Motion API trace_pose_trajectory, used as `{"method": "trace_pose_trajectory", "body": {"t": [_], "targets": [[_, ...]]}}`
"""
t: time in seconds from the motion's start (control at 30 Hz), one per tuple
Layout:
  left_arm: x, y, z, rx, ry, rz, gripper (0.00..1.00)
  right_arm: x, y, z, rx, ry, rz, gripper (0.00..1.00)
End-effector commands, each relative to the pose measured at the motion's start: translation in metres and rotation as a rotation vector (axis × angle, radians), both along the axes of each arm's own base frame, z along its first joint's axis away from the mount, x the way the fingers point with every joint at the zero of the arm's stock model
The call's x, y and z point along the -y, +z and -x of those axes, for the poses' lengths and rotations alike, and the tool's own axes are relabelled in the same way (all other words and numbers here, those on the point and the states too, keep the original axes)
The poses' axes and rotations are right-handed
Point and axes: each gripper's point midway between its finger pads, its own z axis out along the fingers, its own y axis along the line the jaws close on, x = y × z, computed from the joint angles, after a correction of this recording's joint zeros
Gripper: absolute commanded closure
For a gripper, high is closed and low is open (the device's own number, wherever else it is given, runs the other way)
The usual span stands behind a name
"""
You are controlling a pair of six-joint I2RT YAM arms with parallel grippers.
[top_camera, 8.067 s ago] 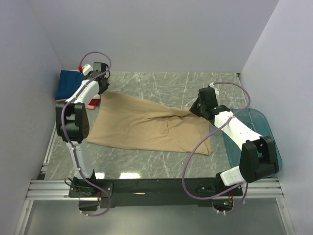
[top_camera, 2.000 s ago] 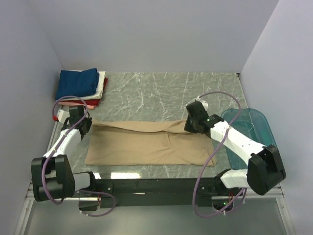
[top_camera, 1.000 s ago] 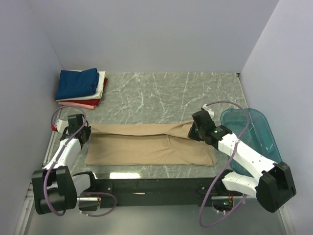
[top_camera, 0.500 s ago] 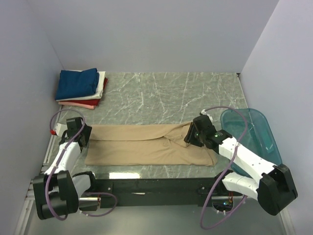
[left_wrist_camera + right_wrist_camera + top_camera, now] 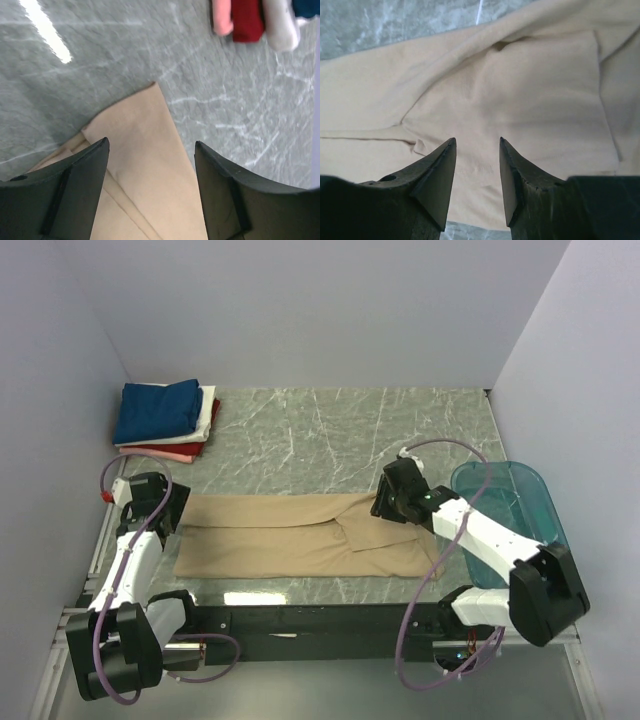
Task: Fold and stack the t-shirts
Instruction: Fold the tshirt
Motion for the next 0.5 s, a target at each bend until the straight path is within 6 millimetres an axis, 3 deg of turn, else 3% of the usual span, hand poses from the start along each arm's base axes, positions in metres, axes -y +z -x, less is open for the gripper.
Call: {"method": "trace_pose_trajectory", "body": {"t": [0.0,0.17,0.27,0.37,0.47], "targets": [[0.010,0.020,-0.014,0.067,-0.092,-0.003,0.26,-0.014,-0.002,-0.014,0.017,0.054,-0.024,0.53],[0.013,0.028,-0.016,0.080,-0.131,-0.019,0.26,-0.024,-0.010,-0.006,0.002,0.067,-0.052,0.53],[0.019,0.039,-0.022,0.130,-0.185,-0.033,0.27,-0.003,-0.009,-0.005,0.015,-0.018,0.025,0.53],[0.038,0.047,-0.026,0.165,-0.275,-0.022,0.29,0.026,-0.008,-0.003,0.022,-0.127,0.102,0.53],[0.064,0.055,-0.033,0.186,-0.378,-0.031,0.29,0.050,-0.020,0.008,-0.032,-0.200,0.099,0.53]]}}
